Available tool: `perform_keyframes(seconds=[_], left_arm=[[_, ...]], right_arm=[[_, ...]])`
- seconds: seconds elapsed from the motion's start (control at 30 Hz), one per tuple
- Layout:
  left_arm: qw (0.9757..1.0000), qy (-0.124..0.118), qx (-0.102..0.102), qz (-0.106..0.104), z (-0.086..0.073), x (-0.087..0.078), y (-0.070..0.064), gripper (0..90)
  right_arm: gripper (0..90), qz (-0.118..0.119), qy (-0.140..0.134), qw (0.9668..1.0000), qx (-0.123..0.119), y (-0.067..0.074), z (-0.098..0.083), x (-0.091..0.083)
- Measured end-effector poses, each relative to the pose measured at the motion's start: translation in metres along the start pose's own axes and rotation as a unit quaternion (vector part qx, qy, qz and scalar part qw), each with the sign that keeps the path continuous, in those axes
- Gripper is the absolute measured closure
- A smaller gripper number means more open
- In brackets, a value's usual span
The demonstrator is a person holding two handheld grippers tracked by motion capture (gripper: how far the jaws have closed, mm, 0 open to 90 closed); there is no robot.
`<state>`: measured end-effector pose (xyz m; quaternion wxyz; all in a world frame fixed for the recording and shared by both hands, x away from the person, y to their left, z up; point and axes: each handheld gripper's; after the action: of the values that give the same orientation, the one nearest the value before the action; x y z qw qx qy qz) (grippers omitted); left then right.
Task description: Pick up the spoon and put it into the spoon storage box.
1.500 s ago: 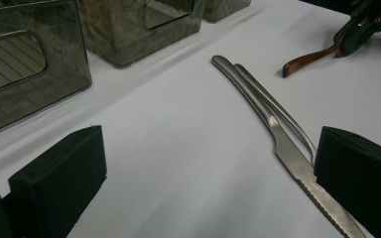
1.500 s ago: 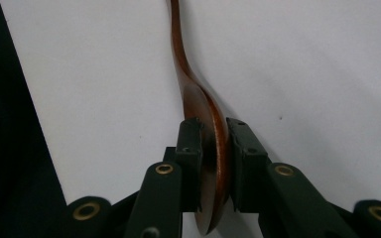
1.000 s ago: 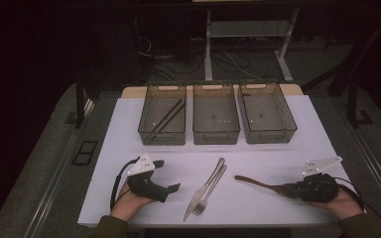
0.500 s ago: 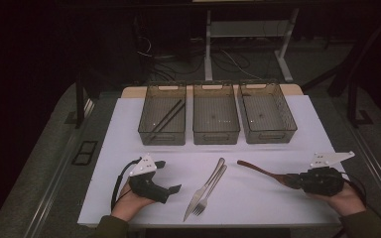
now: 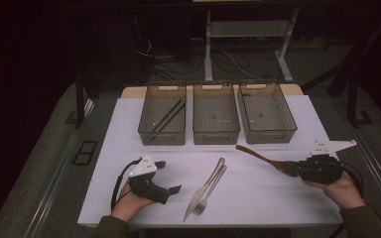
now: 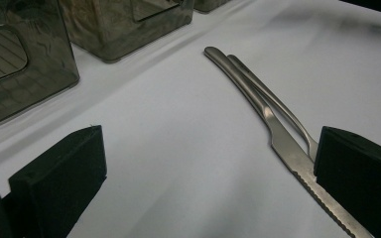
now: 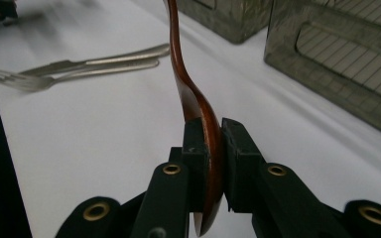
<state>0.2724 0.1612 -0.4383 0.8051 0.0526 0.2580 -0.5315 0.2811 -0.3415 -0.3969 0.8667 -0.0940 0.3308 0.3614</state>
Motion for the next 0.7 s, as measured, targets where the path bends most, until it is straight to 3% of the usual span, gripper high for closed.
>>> perform_keyframes(seconds=[0.7], left_arm=[[1.0, -0.004, -0.001, -0.001, 0.0, -0.001, 0.001, 0.0]], right_arm=[[80.1, -0.024, -0.02, 0.9991, 0.03, -0.006, 0.048, 0.017]])
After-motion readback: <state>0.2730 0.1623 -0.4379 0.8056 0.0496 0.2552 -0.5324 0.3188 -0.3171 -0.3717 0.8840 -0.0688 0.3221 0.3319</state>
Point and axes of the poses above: each handheld gripper's, and its own axes: x roughly forward along the jaws, z roughly out of its top, y roughly to its left, and after that the axes turned 8 degrees about -z, right-handed
